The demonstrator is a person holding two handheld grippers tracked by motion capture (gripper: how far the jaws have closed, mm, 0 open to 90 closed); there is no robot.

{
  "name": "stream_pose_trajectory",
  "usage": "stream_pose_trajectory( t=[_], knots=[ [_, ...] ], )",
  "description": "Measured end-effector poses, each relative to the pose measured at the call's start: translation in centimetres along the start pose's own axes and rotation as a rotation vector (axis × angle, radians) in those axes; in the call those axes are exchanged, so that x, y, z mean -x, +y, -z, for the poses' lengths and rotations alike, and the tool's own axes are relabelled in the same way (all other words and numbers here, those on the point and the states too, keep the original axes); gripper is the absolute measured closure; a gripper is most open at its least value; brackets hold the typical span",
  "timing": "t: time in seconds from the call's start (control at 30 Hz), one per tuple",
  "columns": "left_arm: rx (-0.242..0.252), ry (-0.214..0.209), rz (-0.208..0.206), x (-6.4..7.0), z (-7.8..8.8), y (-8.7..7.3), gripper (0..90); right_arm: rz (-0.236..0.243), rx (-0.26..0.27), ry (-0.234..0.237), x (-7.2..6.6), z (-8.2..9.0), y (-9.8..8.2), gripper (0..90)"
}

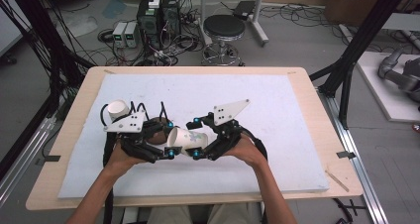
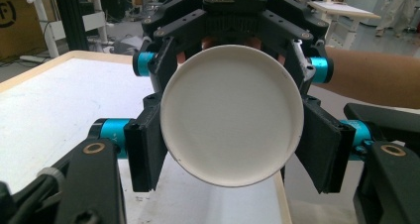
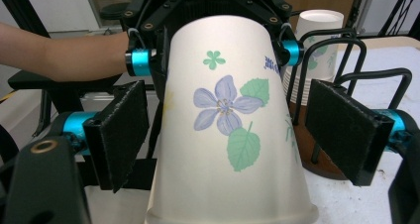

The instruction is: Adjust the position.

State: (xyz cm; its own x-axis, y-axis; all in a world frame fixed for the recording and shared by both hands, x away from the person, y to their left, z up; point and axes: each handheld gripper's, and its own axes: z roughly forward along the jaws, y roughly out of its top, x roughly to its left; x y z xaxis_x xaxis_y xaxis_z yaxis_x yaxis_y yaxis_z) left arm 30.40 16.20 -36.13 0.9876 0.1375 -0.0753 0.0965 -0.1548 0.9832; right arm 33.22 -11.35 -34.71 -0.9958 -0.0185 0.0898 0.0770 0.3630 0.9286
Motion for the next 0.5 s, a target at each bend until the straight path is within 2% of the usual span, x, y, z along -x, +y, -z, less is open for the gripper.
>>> stream_pose_trajectory(
  t=[0.13, 0.5],
  knots=[
    [0.005, -0.001, -0.001, 0.04, 0.03, 0.1, 35.2, -0.005, 0.014, 0.01, 0.1, -0.26, -0.32, 18.4],
    [0.018, -0.002, -0.006, 0.2, 0.13, 0.42, 35.2, -0.013, -0.003, 0.026, 0.2, -0.9, -0.51, 18.9]
  ],
)
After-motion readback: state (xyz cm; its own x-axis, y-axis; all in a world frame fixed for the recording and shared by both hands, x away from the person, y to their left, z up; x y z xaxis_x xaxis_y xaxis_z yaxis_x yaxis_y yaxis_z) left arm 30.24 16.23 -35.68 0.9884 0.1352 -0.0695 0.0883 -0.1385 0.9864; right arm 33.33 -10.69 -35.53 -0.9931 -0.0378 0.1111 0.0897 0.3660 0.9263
